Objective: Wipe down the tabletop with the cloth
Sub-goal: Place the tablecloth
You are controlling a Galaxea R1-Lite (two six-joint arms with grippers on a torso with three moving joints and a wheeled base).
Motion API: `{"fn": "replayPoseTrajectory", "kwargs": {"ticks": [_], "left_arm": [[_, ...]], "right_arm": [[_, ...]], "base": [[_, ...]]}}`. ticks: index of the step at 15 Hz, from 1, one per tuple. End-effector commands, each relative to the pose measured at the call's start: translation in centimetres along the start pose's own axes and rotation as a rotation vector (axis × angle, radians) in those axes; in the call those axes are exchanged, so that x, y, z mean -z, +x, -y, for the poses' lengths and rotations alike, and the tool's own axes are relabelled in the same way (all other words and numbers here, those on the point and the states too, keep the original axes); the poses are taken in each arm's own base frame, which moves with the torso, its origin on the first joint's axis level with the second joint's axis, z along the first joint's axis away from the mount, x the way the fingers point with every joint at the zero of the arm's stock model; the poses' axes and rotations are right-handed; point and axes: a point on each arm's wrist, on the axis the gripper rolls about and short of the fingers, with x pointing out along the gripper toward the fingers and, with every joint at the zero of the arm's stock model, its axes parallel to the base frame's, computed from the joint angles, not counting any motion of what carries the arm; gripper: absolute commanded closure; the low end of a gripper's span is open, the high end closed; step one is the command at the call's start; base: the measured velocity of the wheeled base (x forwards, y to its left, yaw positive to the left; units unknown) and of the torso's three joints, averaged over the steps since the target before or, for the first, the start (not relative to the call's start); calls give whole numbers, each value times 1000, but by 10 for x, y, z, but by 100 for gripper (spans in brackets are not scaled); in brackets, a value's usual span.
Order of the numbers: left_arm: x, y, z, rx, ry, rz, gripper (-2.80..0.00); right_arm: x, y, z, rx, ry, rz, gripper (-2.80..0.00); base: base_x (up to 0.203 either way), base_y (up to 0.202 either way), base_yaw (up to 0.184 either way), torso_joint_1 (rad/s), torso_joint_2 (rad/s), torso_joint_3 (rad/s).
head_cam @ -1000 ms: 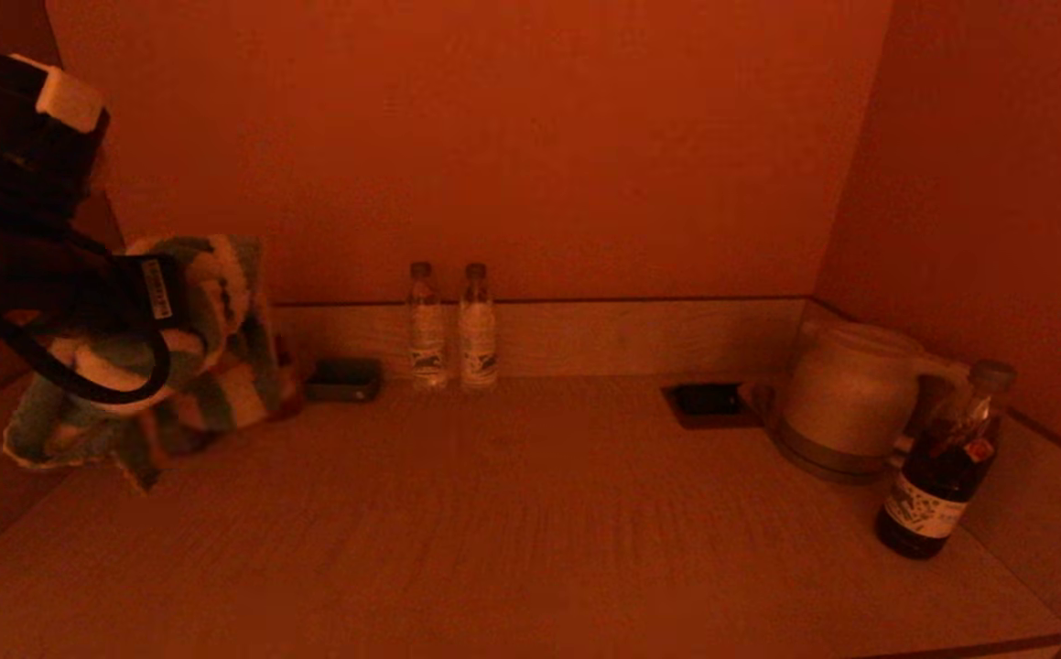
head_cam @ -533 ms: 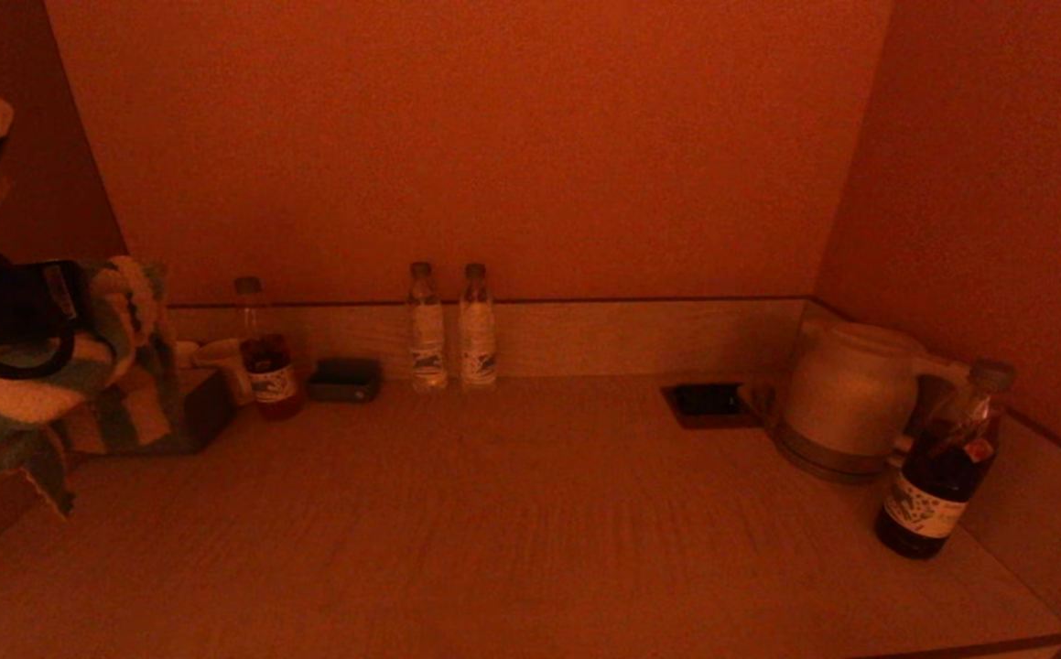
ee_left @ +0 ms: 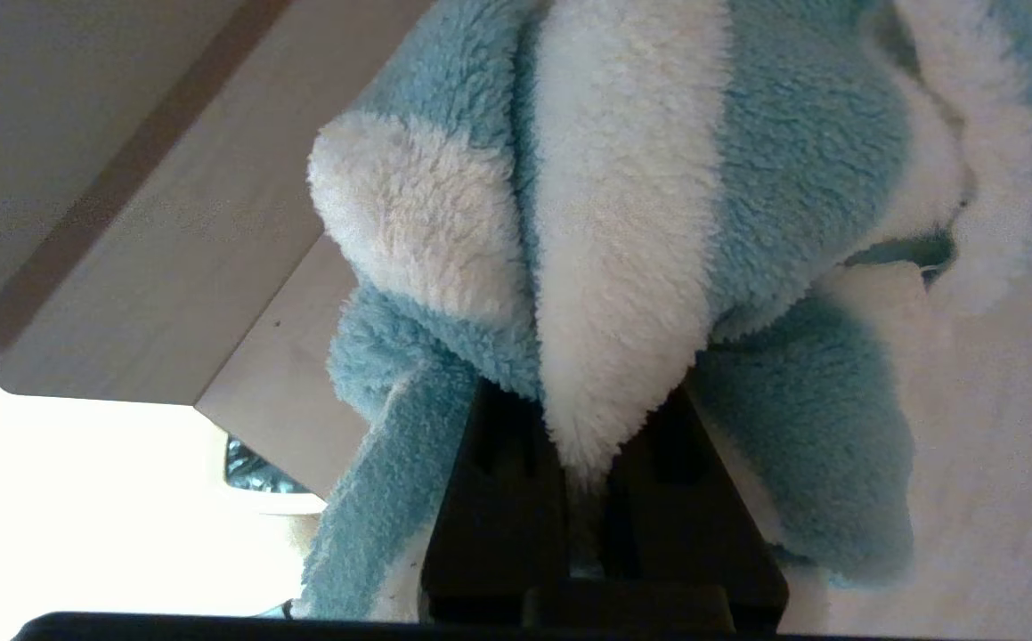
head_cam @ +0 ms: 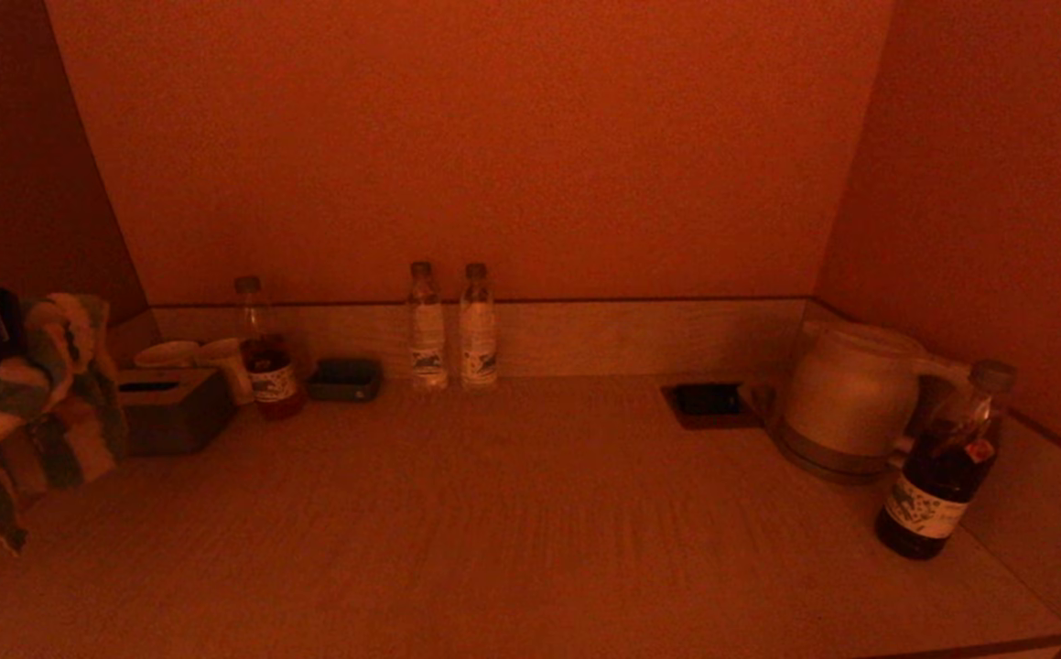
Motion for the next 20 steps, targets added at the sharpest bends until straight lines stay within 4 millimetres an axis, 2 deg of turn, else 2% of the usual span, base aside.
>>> {"fn": "replayPoseTrajectory", "kwargs": {"ticks": [1, 2, 3, 7, 8, 10, 11, 16, 20], "left_arm": [[0, 20, -4, -28, -9, -47, 0], [1, 36, -8, -35, -17, -88, 0], [3, 43, -9, -26, -18, -112, 0], [3, 66, -6, -36, -27, -118, 0], [3, 66, -6, -37, -29, -118, 0], [5, 85, -11, -70, -42, -154, 0], [5, 88, -12, -75, -47, -158, 0], [9, 124, -34, -147, -101, -231, 0], [13, 144, -48, -183, -132, -275, 0]], "right_arm": [[0, 0, 0, 0, 0, -1, 0], [0, 0, 0, 0, 0, -1, 0], [0, 0, 0, 0, 0, -1, 0], [0, 0, 0, 0, 0, -1, 0], [0, 0, 0, 0, 0, -1, 0], [0, 0, 0, 0, 0, -1, 0], [0, 0, 0, 0, 0, -1, 0], [0, 0, 0, 0, 0, -1, 0], [0, 0, 0, 0, 0, -1, 0]], "base": [[0, 0, 0, 0, 0, 0], [0, 0, 0, 0, 0, 0], [0, 0, 0, 0, 0, 0], [0, 0, 0, 0, 0, 0], [0, 0, 0, 0, 0, 0], [0, 0, 0, 0, 0, 0], [0, 0, 0, 0, 0, 0], [0, 0, 0, 0, 0, 0], [0, 0, 0, 0, 0, 0]]}}
